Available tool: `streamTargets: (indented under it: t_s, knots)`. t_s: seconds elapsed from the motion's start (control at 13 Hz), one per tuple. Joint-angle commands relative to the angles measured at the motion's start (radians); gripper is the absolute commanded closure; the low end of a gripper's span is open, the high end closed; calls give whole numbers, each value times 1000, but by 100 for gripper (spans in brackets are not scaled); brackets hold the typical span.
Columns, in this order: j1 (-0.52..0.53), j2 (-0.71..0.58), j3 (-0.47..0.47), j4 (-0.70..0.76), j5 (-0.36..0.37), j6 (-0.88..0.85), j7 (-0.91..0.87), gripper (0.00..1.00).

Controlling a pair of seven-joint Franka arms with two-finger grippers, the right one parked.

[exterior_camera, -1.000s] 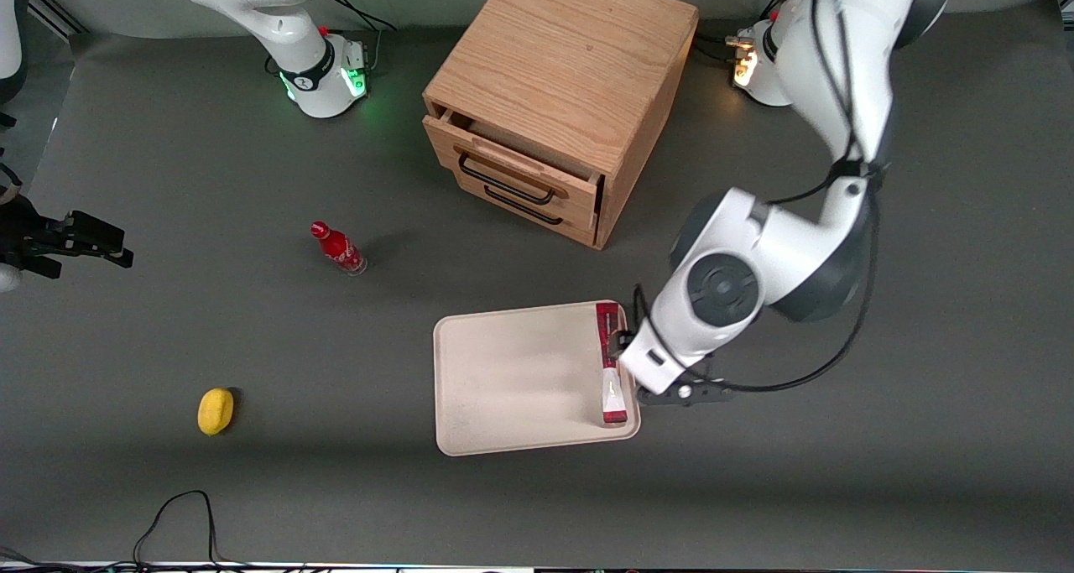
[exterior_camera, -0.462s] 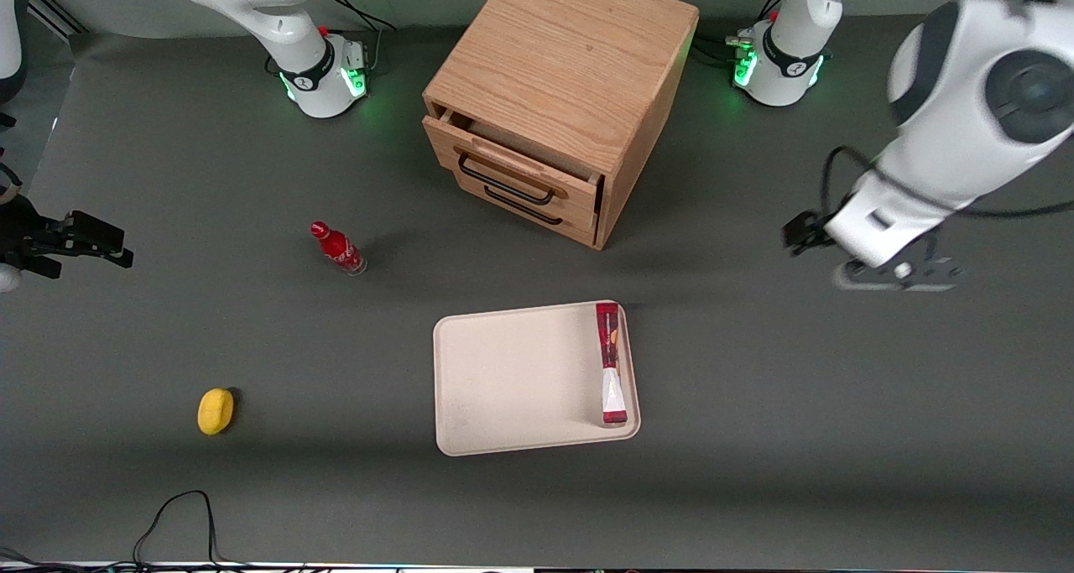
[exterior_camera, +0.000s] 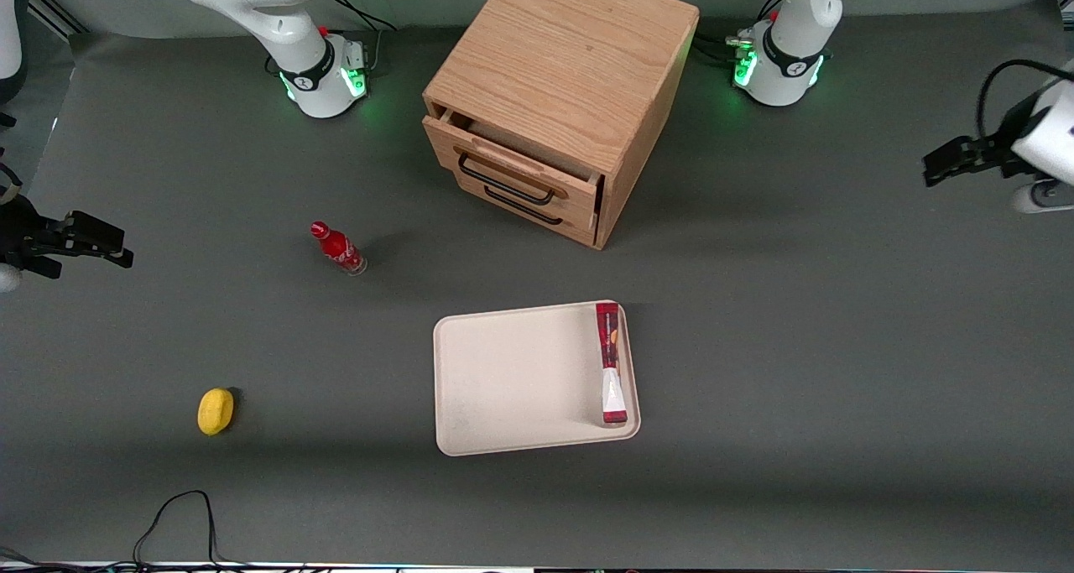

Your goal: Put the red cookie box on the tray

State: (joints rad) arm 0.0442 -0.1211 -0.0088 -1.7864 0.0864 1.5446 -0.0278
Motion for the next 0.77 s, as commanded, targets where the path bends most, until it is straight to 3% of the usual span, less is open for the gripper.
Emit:
streamTargets:
  t_s: [0.0, 0.31, 0.54, 0.69]
  knots:
    - [-79, 24, 65, 34, 32, -14, 6, 0]
    - [-95, 44, 96, 51, -5, -24, 3, 0]
    - [-12, 46, 8, 93, -25, -92, -47, 0]
    - [-17, 52, 6, 104, -25, -103, -54, 0]
